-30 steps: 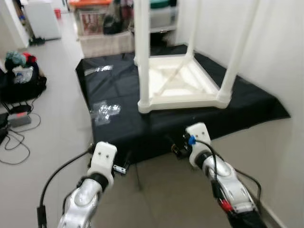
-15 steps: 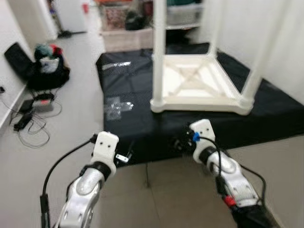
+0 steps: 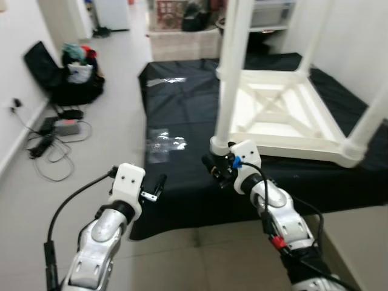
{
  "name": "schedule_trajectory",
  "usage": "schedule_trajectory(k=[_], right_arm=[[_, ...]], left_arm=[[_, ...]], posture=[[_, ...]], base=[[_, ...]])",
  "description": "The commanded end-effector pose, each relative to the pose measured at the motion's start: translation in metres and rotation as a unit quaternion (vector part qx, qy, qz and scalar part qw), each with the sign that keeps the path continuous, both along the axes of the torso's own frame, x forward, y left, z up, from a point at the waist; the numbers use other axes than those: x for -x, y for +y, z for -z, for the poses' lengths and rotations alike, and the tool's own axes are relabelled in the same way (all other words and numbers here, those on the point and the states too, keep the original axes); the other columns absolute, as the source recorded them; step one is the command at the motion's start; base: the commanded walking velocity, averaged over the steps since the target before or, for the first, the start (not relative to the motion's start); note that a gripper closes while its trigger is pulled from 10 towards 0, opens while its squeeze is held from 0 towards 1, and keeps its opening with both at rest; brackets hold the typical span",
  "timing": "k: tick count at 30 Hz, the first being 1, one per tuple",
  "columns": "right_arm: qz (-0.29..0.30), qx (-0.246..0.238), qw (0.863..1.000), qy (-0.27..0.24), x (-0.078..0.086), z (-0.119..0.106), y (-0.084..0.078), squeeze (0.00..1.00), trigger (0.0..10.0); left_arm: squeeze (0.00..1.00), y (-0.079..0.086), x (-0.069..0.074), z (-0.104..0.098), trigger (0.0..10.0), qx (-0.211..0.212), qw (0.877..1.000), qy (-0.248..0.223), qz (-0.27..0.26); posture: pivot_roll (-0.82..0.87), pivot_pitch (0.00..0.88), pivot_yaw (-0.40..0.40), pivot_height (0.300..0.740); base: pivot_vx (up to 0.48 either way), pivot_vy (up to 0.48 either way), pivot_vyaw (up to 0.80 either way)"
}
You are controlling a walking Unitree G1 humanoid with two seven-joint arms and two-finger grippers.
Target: Building children table
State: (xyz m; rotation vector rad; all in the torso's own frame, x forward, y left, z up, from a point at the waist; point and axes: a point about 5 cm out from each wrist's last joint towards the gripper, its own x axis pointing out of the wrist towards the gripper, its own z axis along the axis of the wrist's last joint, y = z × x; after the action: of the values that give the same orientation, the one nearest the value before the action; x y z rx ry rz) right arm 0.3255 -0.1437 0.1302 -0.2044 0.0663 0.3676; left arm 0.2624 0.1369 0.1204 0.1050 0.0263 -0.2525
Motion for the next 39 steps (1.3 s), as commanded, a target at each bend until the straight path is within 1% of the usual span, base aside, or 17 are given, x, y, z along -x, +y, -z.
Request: schedule_trajectory(k=[1,3,4,8,9,10,11,12,15,18,19,20,22,24,30,35,39], right_arm=[[0.056,0.013,0.998,0.019,-0.007,0.001,-0.017,0.0,10.0],[0.055,0.002,0.998,0.024,-0.006,0.0,-0.021,0.0,10.0],[0.056,-0.016,0.998,0.03,-0.004,-0.003,-0.03,0.0,10.0],[0.059,-0.038,0.997,0.03,-0.003,-0.008,-0.037,0.0,10.0],[0.048,-0.057,0.997,0.031,-0.003,-0.01,-0.035,0.0,10.0],[0.014,-0.076,0.997,0.027,-0.002,-0.014,-0.026,0.0,10.0],[0.014,-0.076,0.997,0.027,-0.002,-0.014,-0.026,0.0,10.0],[-0.033,-0.09,0.995,0.02,-0.002,-0.022,-0.012,0.0,10.0],[-0.044,-0.091,0.995,0.019,-0.002,-0.024,-0.008,0.0,10.0],[-0.021,-0.084,0.996,0.018,-0.016,-0.026,0.006,0.0,10.0],[-0.021,-0.084,0.996,0.018,-0.016,-0.026,0.006,0.0,10.0],[0.012,-0.081,0.997,0.016,-0.026,-0.028,0.011,0.0,10.0],[0.025,-0.084,0.996,0.015,-0.03,-0.029,0.013,0.0,10.0],[0.048,-0.105,0.993,0.01,-0.037,-0.036,0.016,0.0,10.0],[0.049,-0.147,0.988,0.014,-0.038,-0.043,0.018,0.0,10.0],[0.049,-0.148,0.988,0.015,-0.037,-0.043,0.022,0.0,10.0],[0.074,-0.143,0.987,0.01,-0.041,-0.043,0.019,0.0,10.0]], left_arm=[[0.0,-0.003,0.003,0.004,10.0,0.008,1.0,0.014,0.012],[0.0,-0.003,0.004,0.005,10.0,0.008,1.0,0.016,0.014],[0.0,-0.003,0.007,0.006,10.0,0.008,1.0,0.018,0.019],[0.0,-0.003,0.009,0.006,10.0,0.012,1.0,0.016,0.02],[0.0,-0.003,0.009,0.006,10.0,0.011,1.0,0.014,0.017],[0.0,-0.002,0.01,0.005,10.0,0.009,1.0,0.01,0.011],[0.0,-0.002,0.01,0.005,10.0,0.009,1.0,0.01,0.011],[0.0,0.0,0.01,0.004,10.0,0.006,1.0,0.005,-0.002],[0.0,0.0,0.01,0.004,10.0,0.006,1.0,0.004,-0.007],[0.0,0.01,0.01,0.003,10.0,-0.005,0.999,-0.001,-0.044],[0.0,0.01,0.01,0.003,10.0,-0.005,0.999,-0.001,-0.044],[0.0,0.016,0.012,0.005,10.0,-0.01,0.998,0.006,-0.064],[0.0,0.017,0.012,0.006,10.0,-0.012,0.997,0.009,-0.069],[0.0,0.019,0.013,0.006,10.0,-0.019,0.997,0.012,-0.076],[0.0,0.021,0.015,0.006,10.0,-0.02,0.996,0.013,-0.083],[0.0,0.021,0.015,0.005,10.0,-0.022,0.996,0.012,-0.083],[0.0,0.021,0.015,0.006,10.0,-0.025,0.996,0.013,-0.083]], posture=[[-0.06,0.0,-0.038,0.74],[-0.06,0.0,-0.039,0.74],[-0.06,0.0,-0.038,0.74],[-0.07,0.0,-0.034,0.74],[-0.07,0.0,-0.031,0.74],[-0.07,0.0,-0.031,0.74],[-0.07,0.0,-0.031,0.74],[-0.07,0.0,-0.03,0.74],[-0.07,0.0,-0.03,0.74],[-0.06,0.0,-0.039,0.74],[-0.06,0.0,-0.039,0.74],[-0.05,0.0,-0.043,0.74],[-0.05,0.0,-0.043,0.74],[-0.04,0.0,-0.046,0.74],[-0.04,0.014,-0.035,0.74],[-0.04,0.016,-0.029,0.74],[-0.04,0.016,-0.032,0.74]], base=[[0.0,0.0,0.0],[0.0,0.0,0.0],[0.0,0.0,0.0],[0.0,0.0,0.0],[0.0,0.0,0.0],[0.0,0.0,0.0],[0.0,0.0,0.0],[0.0,0.0,0.0],[0.0,0.0,0.0],[0.0,0.0,0.0],[0.0,0.0,0.0],[0.0,0.48,0.0],[0.0,0.48,0.0],[0.0,0.48,0.0],[0.0,0.48,0.0],[0.0,0.0,0.0],[0.0,0.0,0.0]])
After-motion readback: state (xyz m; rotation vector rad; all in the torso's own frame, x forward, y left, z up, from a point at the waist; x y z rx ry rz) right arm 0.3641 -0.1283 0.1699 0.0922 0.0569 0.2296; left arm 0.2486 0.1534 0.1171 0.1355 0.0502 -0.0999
